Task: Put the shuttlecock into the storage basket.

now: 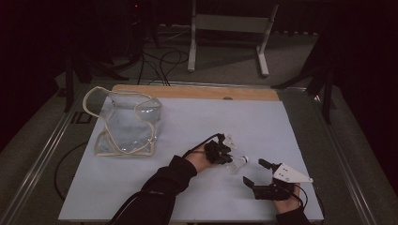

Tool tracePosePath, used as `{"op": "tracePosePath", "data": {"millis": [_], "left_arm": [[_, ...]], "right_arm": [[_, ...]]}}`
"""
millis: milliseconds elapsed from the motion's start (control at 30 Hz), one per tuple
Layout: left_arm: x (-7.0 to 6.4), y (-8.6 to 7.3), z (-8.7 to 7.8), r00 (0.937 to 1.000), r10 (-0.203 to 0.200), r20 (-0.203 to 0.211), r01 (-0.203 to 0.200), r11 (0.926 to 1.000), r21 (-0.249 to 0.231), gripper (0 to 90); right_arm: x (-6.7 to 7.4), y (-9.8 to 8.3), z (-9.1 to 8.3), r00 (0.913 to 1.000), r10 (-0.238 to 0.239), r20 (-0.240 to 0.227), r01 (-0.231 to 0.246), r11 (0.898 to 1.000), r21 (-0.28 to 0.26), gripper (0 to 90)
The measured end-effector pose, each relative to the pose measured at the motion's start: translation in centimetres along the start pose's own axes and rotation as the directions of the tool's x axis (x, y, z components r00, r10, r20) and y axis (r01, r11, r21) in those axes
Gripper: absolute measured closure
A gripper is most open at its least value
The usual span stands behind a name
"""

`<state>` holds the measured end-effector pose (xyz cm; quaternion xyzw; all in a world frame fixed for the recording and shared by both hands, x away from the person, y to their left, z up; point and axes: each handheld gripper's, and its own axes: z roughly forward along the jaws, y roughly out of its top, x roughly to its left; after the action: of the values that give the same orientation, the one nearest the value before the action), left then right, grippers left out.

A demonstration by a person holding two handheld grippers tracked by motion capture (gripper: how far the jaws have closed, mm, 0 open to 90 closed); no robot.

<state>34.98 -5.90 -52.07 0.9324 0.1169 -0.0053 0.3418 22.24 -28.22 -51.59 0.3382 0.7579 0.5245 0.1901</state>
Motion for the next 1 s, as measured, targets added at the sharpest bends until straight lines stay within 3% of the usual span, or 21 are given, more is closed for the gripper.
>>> {"op": "tracePosePath", "data": {"millis": [533,1000], "left_arm": [[0.1,0.2,-2.7,0.9997,-0.014,-0.020,0.015,0.9997,0.018,90.0],[0.0,0.5,-5.2,0.9998,-0.017,-0.004,0.018,0.9997,0.018,90.0]], "right_arm": [[0.0,0.0,0.0,1.0000,-0.007,0.002,0.007,1.000,0.002,9.1],[0.1,0.1,-0.1,1.0000,-0.006,0.004,0.006,1.000,0.001,9.0]]}}
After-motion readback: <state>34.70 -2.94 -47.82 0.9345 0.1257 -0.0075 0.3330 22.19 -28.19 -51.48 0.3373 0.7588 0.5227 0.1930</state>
